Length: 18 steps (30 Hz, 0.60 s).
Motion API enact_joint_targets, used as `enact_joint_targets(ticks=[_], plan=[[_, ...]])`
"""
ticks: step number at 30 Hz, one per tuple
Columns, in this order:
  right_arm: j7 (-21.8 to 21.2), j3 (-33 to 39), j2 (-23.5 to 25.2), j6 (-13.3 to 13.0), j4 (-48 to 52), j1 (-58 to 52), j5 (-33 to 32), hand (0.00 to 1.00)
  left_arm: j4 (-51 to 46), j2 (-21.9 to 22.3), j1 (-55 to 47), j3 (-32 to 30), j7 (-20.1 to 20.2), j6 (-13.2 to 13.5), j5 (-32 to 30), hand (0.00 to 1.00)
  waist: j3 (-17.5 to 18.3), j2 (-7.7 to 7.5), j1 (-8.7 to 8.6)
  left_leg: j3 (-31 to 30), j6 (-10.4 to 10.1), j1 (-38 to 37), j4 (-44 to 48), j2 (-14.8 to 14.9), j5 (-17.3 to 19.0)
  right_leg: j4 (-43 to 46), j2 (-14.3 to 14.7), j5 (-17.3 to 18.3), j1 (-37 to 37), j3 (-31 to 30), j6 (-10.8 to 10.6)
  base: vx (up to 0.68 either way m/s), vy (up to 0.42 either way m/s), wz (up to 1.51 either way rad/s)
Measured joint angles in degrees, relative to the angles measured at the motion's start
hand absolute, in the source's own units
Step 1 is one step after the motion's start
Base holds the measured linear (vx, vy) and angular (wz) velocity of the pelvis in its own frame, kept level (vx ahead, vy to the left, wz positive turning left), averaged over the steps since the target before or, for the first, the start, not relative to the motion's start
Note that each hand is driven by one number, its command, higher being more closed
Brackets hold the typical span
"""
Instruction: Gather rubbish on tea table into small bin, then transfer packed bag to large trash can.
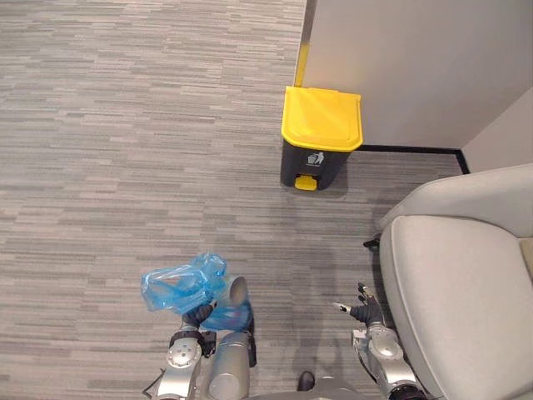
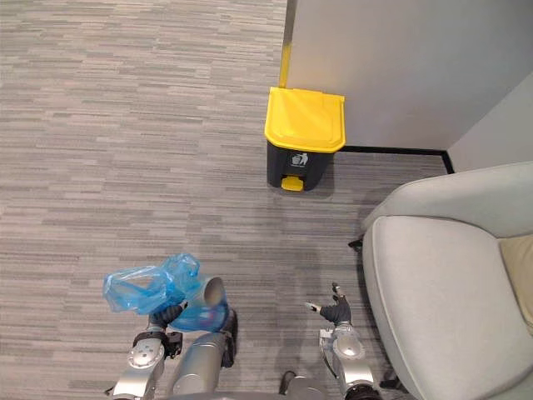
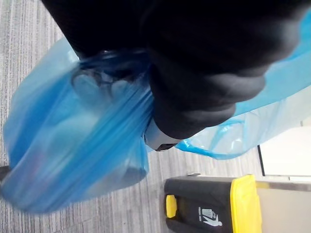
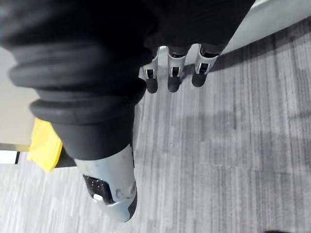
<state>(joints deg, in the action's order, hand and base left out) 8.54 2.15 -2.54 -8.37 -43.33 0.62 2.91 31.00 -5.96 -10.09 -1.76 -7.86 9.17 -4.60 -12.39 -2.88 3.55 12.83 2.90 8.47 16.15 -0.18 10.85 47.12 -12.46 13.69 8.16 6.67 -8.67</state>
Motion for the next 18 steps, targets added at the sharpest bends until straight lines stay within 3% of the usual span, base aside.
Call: enact_joint_targets(ticks=[3,6,8,9,10,11,13,14,16,17,18], plan=[[0.00,-0.40,-0.08,0.07,-0.74,-0.02,0.22,0.00,-0.18,-1.47,-0.51,-0.09,-0.18,0.01,0.01,1.00,0.11,0.15,-1.56,-0.11,0.24,-4.89,-1.87,0.36,1.13,4.61,-0.09,2.39,6.07,4.27,3.97,0.42,0.013,0.07],[-0.01,-0.41,-0.73,0.08,-0.88,0.23,1.31,0.00,-0.18,-1.38,0.26,-0.38,-0.87,0.00,0.03,1.00,-0.70,1.90,-2.78,-1.19,0.28,-8.45,-3.36,3.32,1.49,-7.23,4.33,3.17,12.02,8.58,5.61,0.40,-0.094,0.13],[0.01,-0.39,-0.95,0.11,-0.90,-0.09,1.63,0.00,-0.15,-1.24,1.36,-0.40,-0.95,0.01,0.03,1.00,-0.88,2.20,-2.94,-2.01,-0.33,-10.77,-3.77,4.96,1.76,-21.08,7.39,-1.51,13.25,8.94,6.70,0.43,-0.165,0.27],[0.03,-0.40,-1.22,0.16,-0.92,-1.25,1.69,0.00,-0.16,-1.46,1.30,-0.43,-0.94,0.15,0.02,1.00,-0.56,1.57,-2.98,-2.71,-2.81,-12.99,-3.82,5.02,3.07,-31.85,8.52,-8.75,11.77,8.51,6.45,0.48,-0.213,0.57],[0.05,-0.38,-1.44,0.21,-0.97,-2.94,1.72,0.00,-0.11,-2.05,1.17,-0.18,-0.89,0.19,0.00,1.00,0.28,-0.30,-2.99,-4.76,-6.10,-14.97,-3.67,3.82,5.66,-36.50,7.39,-21.18,10.87,6.30,7.41,0.49,-0.247,0.58],[0.05,-0.29,-2.49,0.29,-1.56,-3.01,1.71,0.00,1.06,-0.88,1.92,-0.26,-0.94,0.02,-0.01,1.00,0.13,1.32,-2.95,-5.94,-6.72,-15.75,-3.07,4.74,7.12,-33.38,8.28,-20.42,11.22,7.13,10.51,0.45,-0.226,0.53],[0.03,0.42,-2.96,0.72,-2.30,-2.16,1.68,0.00,1.30,0.09,2.22,-0.07,-0.82,0.13,-0.04,1.00,0.58,2.39,-3.72,-8.91,-7.50,-13.28,3.85,7.54,6.79,-28.16,8.79,-12.49,11.75,9.20,10.58,0.40,-0.220,0.48],[-0.01,0.49,-2.90,0.80,-2.30,-2.24,1.68,0.00,1.31,0.37,2.21,-0.05,-0.78,0.12,-0.03,1.00,0.49,2.55,-3.83,-9.65,-7.96,-11.61,8.00,8.41,6.53,-28.05,9.29,-11.40,10.94,9.84,10.68,0.39,-0.258,0.48],[0.04,0.71,-2.13,1.10,-0.70,-3.21,1.48,0.00,1.13,1.75,1.66,-0.05,0.27,0.09,-0.01,1.00,-0.05,3.81,-3.05,-10.32,-11.85,-4.40,28.65,13.81,2.66,-29.88,12.72,-8.35,4.51,11.46,12.47,0.42,-0.247,0.19],[0.06,0.75,-1.86,1.05,0.05,-3.81,1.13,0.00,0.94,2.07,1.34,-0.06,0.35,0.09,0.00,1.00,-0.03,3.81,-2.58,-9.75,-11.68,-3.02,32.69,15.14,3.14,-30.27,13.45,-7.67,2.93,11.38,12.98,0.37,-0.157,-0.10],[0.13,1.09,-0.96,1.03,1.01,-4.18,0.56,0.00,0.67,2.21,1.04,-0.03,0.33,0.08,0.03,1.00,0.06,3.25,-2.04,-7.69,-10.18,-0.13,36.95,16.19,4.03,-30.92,13.71,-6.84,0.74,11.37,13.75,0.40,-0.129,-0.06]])
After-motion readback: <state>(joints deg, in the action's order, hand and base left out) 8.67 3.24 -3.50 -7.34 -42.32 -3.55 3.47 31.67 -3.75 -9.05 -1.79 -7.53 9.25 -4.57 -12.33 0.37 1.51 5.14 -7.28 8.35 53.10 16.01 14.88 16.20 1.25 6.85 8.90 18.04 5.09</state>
